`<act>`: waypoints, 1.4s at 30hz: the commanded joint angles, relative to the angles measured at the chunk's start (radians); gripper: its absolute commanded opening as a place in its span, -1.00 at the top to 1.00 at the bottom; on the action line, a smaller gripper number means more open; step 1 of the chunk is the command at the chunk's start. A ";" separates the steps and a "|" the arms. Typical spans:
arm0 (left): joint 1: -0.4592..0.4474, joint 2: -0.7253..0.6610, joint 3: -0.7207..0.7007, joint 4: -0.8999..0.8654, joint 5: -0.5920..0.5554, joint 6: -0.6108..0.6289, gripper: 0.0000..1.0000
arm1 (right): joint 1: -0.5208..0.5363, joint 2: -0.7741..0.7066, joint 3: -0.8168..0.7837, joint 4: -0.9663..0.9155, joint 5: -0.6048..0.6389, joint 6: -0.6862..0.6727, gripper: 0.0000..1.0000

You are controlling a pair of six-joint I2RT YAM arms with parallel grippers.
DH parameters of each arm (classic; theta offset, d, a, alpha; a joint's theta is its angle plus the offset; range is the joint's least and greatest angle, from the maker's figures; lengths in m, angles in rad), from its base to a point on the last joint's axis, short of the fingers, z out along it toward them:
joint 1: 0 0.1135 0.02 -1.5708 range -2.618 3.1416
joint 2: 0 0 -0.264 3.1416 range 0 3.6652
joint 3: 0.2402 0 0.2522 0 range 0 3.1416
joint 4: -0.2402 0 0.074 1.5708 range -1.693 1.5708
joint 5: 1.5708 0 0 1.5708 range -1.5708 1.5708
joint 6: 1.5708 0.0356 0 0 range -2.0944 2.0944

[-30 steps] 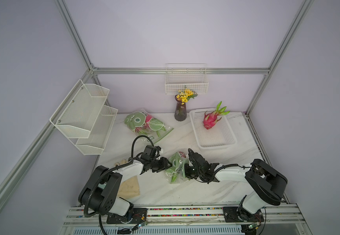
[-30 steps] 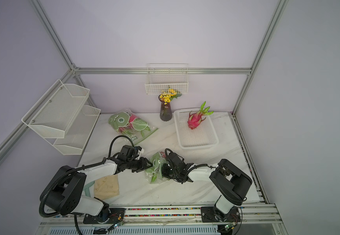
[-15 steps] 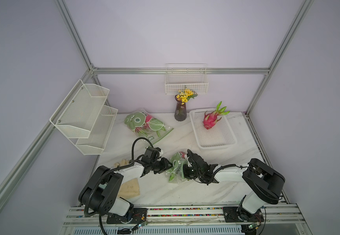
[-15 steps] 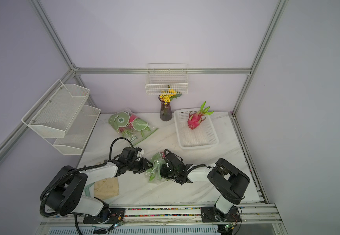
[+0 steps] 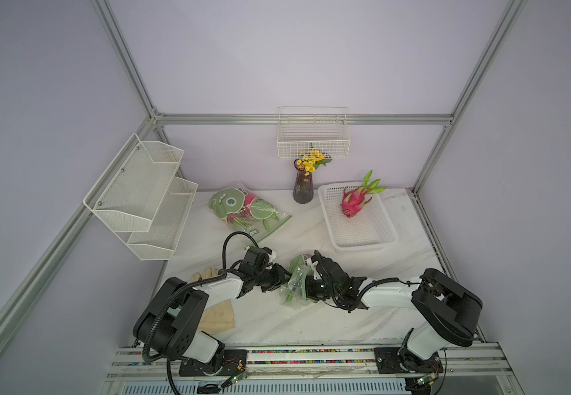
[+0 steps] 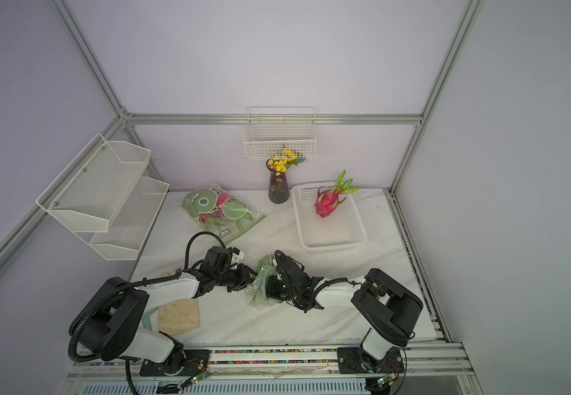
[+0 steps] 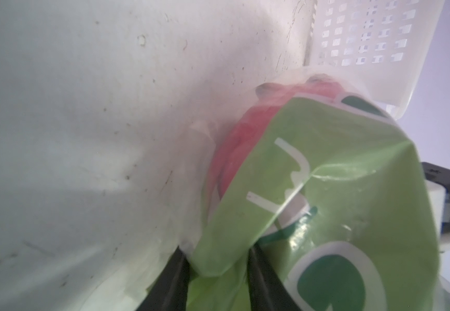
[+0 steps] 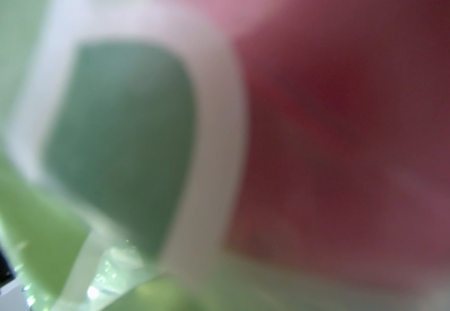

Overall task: Open the zip-top bag and take out the dragon fruit
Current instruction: Pick up the dragon fruit from the zipper food storage bag.

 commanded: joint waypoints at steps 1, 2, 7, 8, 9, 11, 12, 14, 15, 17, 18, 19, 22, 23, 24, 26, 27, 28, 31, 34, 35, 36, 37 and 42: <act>-0.017 -0.033 0.002 0.054 0.054 -0.014 0.25 | 0.007 0.003 0.002 -0.002 0.055 0.012 0.23; -0.018 -0.033 0.003 0.055 0.054 -0.016 0.25 | 0.008 0.005 0.004 -0.017 0.072 0.014 0.23; -0.025 -0.029 0.004 0.057 0.056 -0.023 0.27 | 0.008 0.001 -0.009 -0.025 0.135 0.042 0.23; -0.029 -0.029 0.003 0.058 0.057 -0.025 0.27 | 0.007 0.000 -0.015 -0.012 0.145 0.048 0.22; -0.031 -0.029 0.004 0.058 0.056 -0.027 0.28 | 0.008 -0.002 -0.019 -0.011 0.157 0.056 0.23; -0.040 -0.029 0.004 0.065 0.058 -0.033 0.28 | 0.007 0.006 -0.020 0.005 0.162 0.060 0.21; -0.043 -0.028 0.005 0.067 0.058 -0.034 0.28 | 0.008 0.012 -0.018 0.008 0.160 0.060 0.21; -0.049 -0.023 0.005 0.073 0.058 -0.040 0.28 | 0.007 0.032 -0.012 0.021 0.152 0.060 0.16; -0.051 -0.023 0.003 0.079 0.059 -0.045 0.28 | 0.007 0.040 -0.010 0.028 0.151 0.062 0.13; -0.056 -0.017 0.001 0.091 0.062 -0.054 0.28 | 0.007 0.059 -0.008 0.040 0.150 0.067 0.10; -0.059 -0.015 -0.002 0.098 0.062 -0.058 0.29 | 0.008 0.065 -0.008 0.047 0.150 0.069 0.08; -0.060 -0.013 -0.005 0.105 0.065 -0.063 0.29 | 0.007 0.070 -0.008 0.053 0.150 0.070 0.08; -0.062 -0.015 -0.010 0.114 0.067 -0.068 0.29 | 0.008 0.079 -0.006 0.055 0.157 0.069 0.09; -0.062 -0.019 -0.010 0.111 0.063 -0.067 0.30 | 0.008 0.080 -0.004 0.054 0.159 0.068 0.16; -0.062 -0.022 -0.009 0.106 0.060 -0.065 0.30 | 0.007 0.077 -0.005 0.053 0.160 0.067 0.25; -0.061 -0.027 -0.004 0.088 0.053 -0.054 0.30 | 0.007 0.067 -0.005 0.038 0.167 0.062 0.51; -0.061 -0.029 0.000 0.078 0.048 -0.048 0.30 | 0.007 0.058 -0.005 0.029 0.171 0.060 0.61; -0.060 -0.032 0.005 0.070 0.042 -0.042 0.30 | 0.007 0.047 -0.006 0.018 0.174 0.056 0.67; -0.045 -0.041 0.018 0.046 0.032 -0.027 0.30 | 0.007 0.005 -0.002 -0.033 0.183 0.040 0.77; -0.014 -0.055 0.034 -0.004 0.013 0.006 0.33 | 0.007 -0.049 -0.002 -0.082 0.179 0.022 0.95; -0.003 -0.088 0.042 -0.028 0.007 0.020 0.35 | 0.008 -0.066 -0.002 -0.095 0.178 0.020 1.00; 0.013 -0.106 0.051 -0.059 -0.003 0.036 0.37 | 0.007 -0.085 0.000 -0.113 0.177 0.015 1.00; 0.029 -0.122 0.059 -0.084 -0.012 0.051 0.38 | 0.007 -0.104 0.003 -0.133 0.175 0.010 1.00; 0.111 -0.199 0.089 -0.206 -0.051 0.125 0.52 | 0.007 -0.171 0.039 -0.212 0.132 -0.007 1.00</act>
